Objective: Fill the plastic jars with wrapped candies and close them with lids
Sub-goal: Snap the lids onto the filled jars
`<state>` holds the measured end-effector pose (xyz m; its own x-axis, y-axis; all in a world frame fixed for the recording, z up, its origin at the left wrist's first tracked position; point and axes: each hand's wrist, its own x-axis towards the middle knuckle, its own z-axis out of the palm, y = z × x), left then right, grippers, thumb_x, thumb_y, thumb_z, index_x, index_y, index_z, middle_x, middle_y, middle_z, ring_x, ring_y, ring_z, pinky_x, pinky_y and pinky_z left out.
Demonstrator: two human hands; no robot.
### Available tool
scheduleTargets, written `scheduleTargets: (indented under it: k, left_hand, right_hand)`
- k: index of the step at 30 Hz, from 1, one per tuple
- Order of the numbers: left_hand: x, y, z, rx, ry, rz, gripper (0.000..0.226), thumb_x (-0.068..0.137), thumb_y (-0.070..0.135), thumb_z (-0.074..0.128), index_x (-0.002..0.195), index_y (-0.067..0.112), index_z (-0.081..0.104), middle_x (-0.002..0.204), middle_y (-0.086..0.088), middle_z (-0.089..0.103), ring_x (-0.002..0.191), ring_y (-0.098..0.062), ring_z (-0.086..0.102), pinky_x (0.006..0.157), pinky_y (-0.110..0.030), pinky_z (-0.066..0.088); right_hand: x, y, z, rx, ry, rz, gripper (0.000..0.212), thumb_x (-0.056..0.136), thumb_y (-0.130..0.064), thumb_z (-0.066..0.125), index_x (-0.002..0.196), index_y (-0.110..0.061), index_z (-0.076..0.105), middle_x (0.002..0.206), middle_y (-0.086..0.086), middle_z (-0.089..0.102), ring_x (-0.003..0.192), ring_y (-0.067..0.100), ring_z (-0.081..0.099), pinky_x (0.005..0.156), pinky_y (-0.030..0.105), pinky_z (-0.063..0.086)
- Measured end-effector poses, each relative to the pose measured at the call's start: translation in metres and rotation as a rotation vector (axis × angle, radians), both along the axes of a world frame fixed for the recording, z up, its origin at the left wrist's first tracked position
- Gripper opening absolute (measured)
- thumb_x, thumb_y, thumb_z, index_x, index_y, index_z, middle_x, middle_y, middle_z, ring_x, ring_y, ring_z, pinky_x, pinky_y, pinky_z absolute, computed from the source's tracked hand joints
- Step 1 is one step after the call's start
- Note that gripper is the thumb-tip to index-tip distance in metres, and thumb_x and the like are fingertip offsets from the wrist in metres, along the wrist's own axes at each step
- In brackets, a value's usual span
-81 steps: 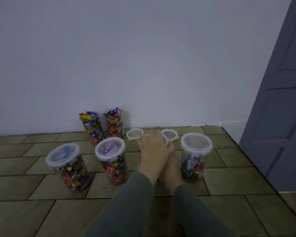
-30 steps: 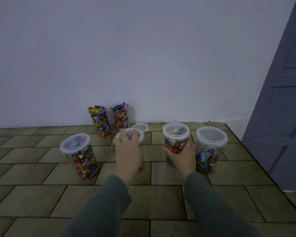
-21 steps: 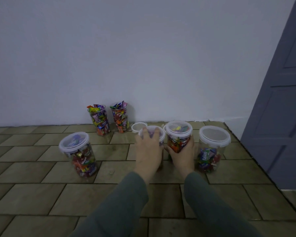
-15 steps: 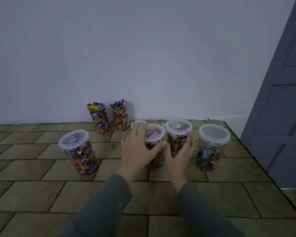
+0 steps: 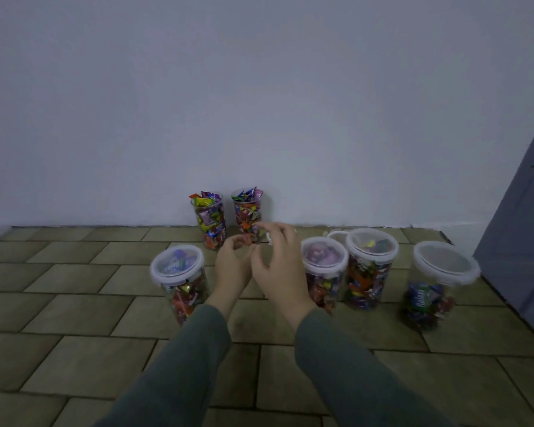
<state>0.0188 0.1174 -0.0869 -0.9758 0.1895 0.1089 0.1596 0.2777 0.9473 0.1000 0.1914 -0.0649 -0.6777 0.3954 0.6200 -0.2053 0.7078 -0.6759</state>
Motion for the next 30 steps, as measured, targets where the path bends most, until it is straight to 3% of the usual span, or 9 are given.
scheduleTargets:
  k: [2,5,8,13,18,23,26,30]
  left_hand:
    - [-0.015,-0.005,-0.009,0.034,-0.056,0.005,0.033,0.09,0.02,0.065,0.119,0.02,0.051,0.125,-0.006,0.057,0.111,-0.021,0.055,0.093,-0.037,0.049]
    - [-0.031,-0.005,-0.022,0.048,-0.084,0.02,0.044,0.09,0.02,0.065,0.131,0.012,0.049,0.13,-0.008,0.054,0.116,-0.021,0.052,0.092,-0.03,0.044]
    - [-0.048,0.003,-0.031,0.076,-0.109,0.03,0.048,0.09,0.02,0.066,0.133,0.013,0.046,0.129,-0.003,0.05,0.115,-0.016,0.048,0.089,-0.028,0.041]
    - [-0.076,0.03,-0.039,0.163,-0.084,0.104,0.047,0.088,0.015,0.067,0.13,0.012,0.048,0.118,0.003,0.05,0.11,-0.014,0.051,0.091,-0.028,0.043]
    - [-0.107,0.064,-0.051,0.289,-0.102,0.228,0.058,0.083,0.017,0.074,0.134,0.011,0.047,0.128,-0.003,0.053,0.113,-0.015,0.053,0.094,-0.028,0.044]
    - [-0.141,0.084,-0.054,0.266,0.033,0.261,0.079,0.072,0.021,0.083,0.14,0.013,0.044,0.135,-0.004,0.052,0.126,-0.02,0.048,0.102,-0.032,0.042]
    - [-0.155,0.089,-0.053,0.236,0.079,0.245,0.089,0.071,0.02,0.085,0.145,0.014,0.038,0.142,-0.002,0.048,0.131,-0.017,0.043,0.102,-0.026,0.036]
    - [-0.164,0.089,-0.061,0.187,0.112,0.227,0.091,0.072,0.023,0.084,0.147,0.017,0.034,0.144,-0.002,0.045,0.134,-0.018,0.041,0.11,-0.038,0.037]
  right_hand:
    - [-0.025,0.002,-0.012,-0.1,-0.182,-0.025,0.038,0.088,-0.016,0.056,0.125,-0.022,0.053,0.124,-0.001,0.045,0.117,0.014,0.044,0.103,0.029,0.039]
    - [-0.057,0.014,-0.033,-0.419,-0.407,-0.017,0.036,0.091,-0.012,0.055,0.126,-0.012,0.052,0.124,0.004,0.046,0.116,0.017,0.048,0.099,0.03,0.04]
    - [-0.083,0.022,-0.053,-0.499,-0.507,-0.085,0.033,0.092,-0.014,0.053,0.125,-0.012,0.053,0.126,0.01,0.05,0.115,0.023,0.052,0.099,0.04,0.045]
    - [-0.117,0.031,-0.078,-0.299,-0.577,-0.261,0.039,0.094,-0.014,0.05,0.132,-0.018,0.05,0.134,0.009,0.045,0.123,0.025,0.045,0.103,0.043,0.042]
    - [-0.148,0.043,-0.101,-0.1,-0.596,-0.326,0.044,0.097,-0.015,0.046,0.14,-0.022,0.042,0.144,0.0,0.042,0.13,0.02,0.032,0.108,0.034,0.033]
    - [-0.172,0.059,-0.113,0.03,-0.685,-0.337,0.05,0.098,-0.015,0.041,0.146,-0.024,0.032,0.152,-0.001,0.032,0.142,0.021,0.021,0.11,0.041,0.029]
    - [-0.177,0.067,-0.117,0.066,-0.742,-0.362,0.047,0.098,-0.011,0.036,0.143,-0.025,0.037,0.153,0.0,0.031,0.144,0.022,0.017,0.108,0.043,0.025]
    - [-0.176,0.068,-0.117,0.119,-0.724,-0.406,0.036,0.099,-0.016,0.041,0.132,-0.025,0.051,0.141,0.001,0.044,0.136,0.024,0.028,0.107,0.044,0.027]
